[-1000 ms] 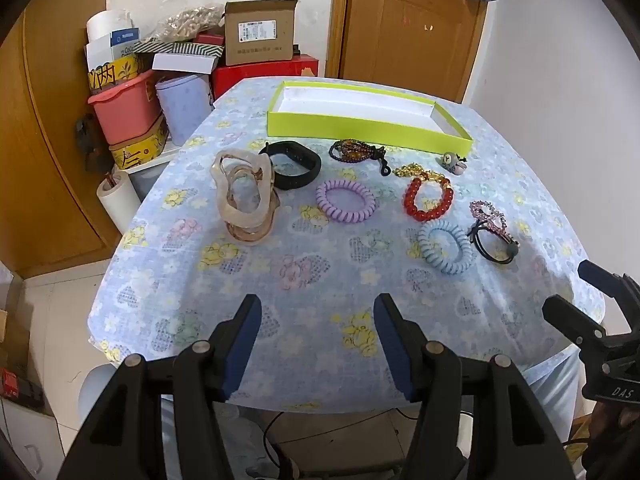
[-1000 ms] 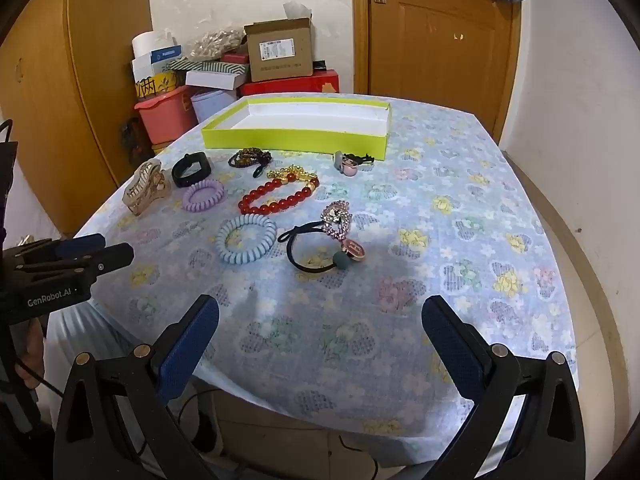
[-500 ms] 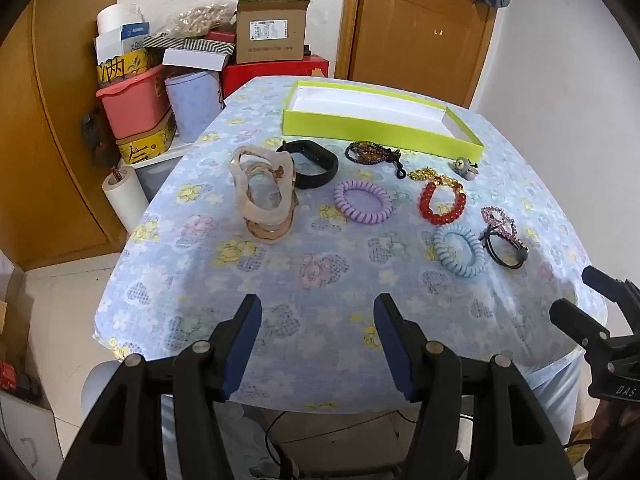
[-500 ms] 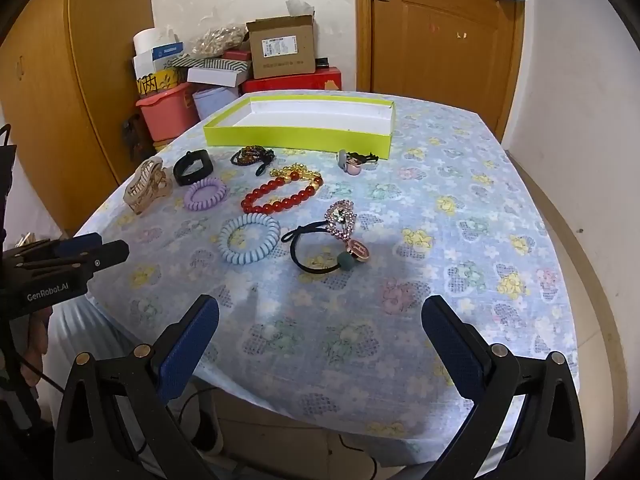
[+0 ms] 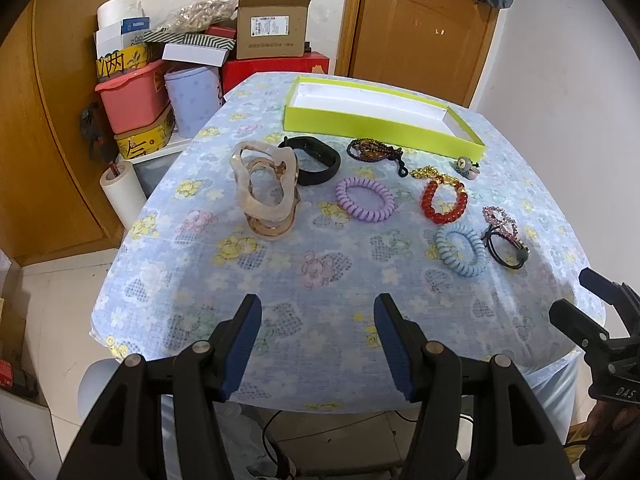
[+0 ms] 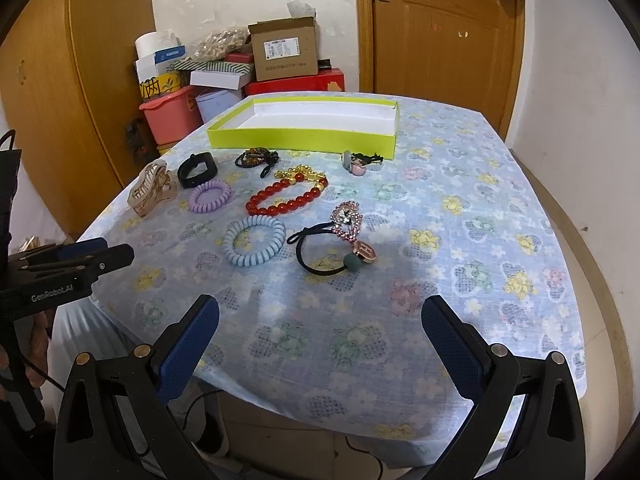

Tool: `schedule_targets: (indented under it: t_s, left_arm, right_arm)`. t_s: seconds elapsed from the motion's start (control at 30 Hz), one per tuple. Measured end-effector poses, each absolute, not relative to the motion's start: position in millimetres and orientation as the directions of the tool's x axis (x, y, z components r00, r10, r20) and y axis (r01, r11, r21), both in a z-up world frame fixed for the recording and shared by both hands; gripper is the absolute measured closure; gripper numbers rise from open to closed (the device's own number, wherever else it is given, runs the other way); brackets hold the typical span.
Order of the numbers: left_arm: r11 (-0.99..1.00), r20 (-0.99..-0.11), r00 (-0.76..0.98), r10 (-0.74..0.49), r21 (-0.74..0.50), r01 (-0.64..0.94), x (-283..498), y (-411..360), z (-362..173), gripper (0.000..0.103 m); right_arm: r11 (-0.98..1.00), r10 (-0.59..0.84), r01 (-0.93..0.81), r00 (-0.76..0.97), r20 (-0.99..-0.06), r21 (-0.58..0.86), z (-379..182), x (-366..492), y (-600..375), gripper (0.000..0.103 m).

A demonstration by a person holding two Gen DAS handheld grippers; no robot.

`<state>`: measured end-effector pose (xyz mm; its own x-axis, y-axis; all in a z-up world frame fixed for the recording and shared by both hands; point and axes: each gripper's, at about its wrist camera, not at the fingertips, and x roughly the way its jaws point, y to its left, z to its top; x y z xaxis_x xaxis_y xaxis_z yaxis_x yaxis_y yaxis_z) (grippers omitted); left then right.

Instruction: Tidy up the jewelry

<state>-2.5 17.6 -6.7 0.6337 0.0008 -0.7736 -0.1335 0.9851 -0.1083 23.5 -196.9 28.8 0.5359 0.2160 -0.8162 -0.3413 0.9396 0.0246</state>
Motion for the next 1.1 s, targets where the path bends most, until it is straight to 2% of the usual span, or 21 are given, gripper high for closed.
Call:
schedule_targets:
  t_s: [1.1]
  left_arm:
    - [0.986, -0.781, 0.624, 0.005, -0.099, -0.131, 3.7, 15.4, -10.5, 0.043]
  right_arm:
    - [0.940, 0.173, -0.341, 0.518, -0.838, -0.017, 23.1, 30.5, -194.0, 0.002]
